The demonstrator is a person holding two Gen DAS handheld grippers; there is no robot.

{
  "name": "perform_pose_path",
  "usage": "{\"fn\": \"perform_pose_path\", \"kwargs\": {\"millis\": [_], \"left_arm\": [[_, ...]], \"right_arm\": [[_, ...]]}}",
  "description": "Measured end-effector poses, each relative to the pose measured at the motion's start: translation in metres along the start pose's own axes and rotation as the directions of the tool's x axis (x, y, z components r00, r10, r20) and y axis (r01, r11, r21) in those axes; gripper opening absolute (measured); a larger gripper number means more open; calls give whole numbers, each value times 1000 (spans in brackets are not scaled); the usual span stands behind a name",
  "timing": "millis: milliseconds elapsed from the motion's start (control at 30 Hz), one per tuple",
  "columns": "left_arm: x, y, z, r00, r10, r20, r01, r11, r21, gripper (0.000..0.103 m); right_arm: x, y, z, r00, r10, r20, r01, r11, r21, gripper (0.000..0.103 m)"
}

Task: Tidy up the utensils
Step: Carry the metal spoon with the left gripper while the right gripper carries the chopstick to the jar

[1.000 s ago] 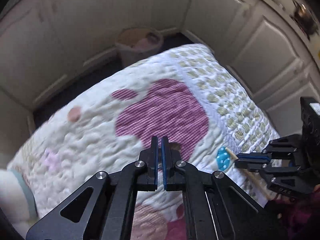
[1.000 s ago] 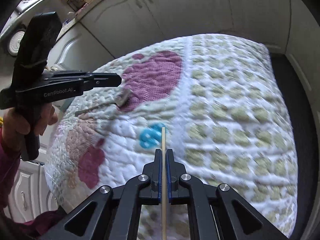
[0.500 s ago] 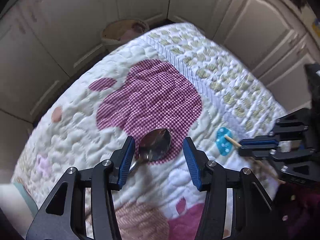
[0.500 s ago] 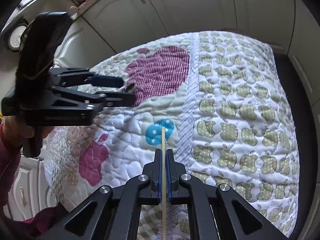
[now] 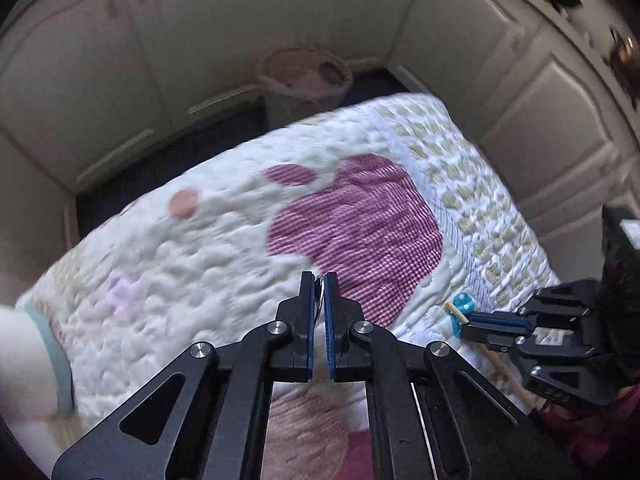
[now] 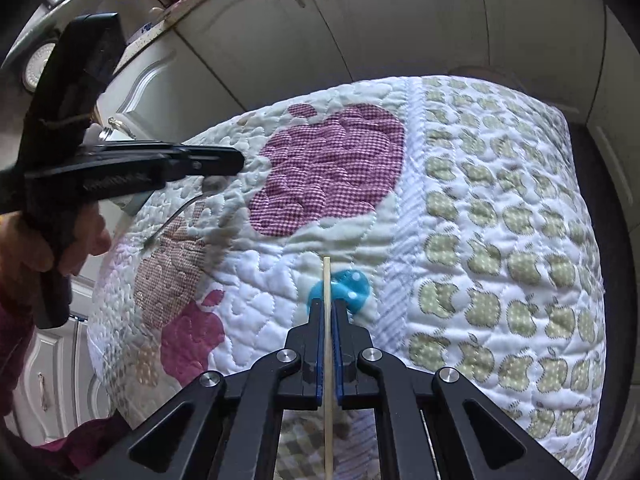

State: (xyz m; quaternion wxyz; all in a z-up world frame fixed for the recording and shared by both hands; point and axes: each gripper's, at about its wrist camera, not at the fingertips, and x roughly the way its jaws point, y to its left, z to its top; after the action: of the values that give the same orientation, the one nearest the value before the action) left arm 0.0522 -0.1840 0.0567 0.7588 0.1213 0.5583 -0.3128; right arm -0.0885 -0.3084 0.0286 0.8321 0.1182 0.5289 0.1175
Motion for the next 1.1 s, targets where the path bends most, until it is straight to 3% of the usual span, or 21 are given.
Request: {"fn": "perform_pose_path", "kwargs": {"millis": [267, 467, 733, 1100], "left_arm": [[-73, 35, -19, 992, -37, 118, 55, 986, -158, 2], [-139, 67, -48, 973, -35, 227, 97, 960, -265, 1], [-211, 100, -85, 945, 16, 327, 104, 933, -345, 1], [-299, 126, -93, 896, 89, 435, 94, 919, -382, 1]], "right_arm": [[-15, 40, 18, 996, 70, 53, -67, 996, -65, 3], [-33, 74, 37, 987, 131, 98, -118, 985, -123, 3], [-47, 137, 63, 963, 234, 137, -201, 956, -215, 3], [-52, 220, 107, 936, 306, 176, -240, 918, -317, 3]]}}
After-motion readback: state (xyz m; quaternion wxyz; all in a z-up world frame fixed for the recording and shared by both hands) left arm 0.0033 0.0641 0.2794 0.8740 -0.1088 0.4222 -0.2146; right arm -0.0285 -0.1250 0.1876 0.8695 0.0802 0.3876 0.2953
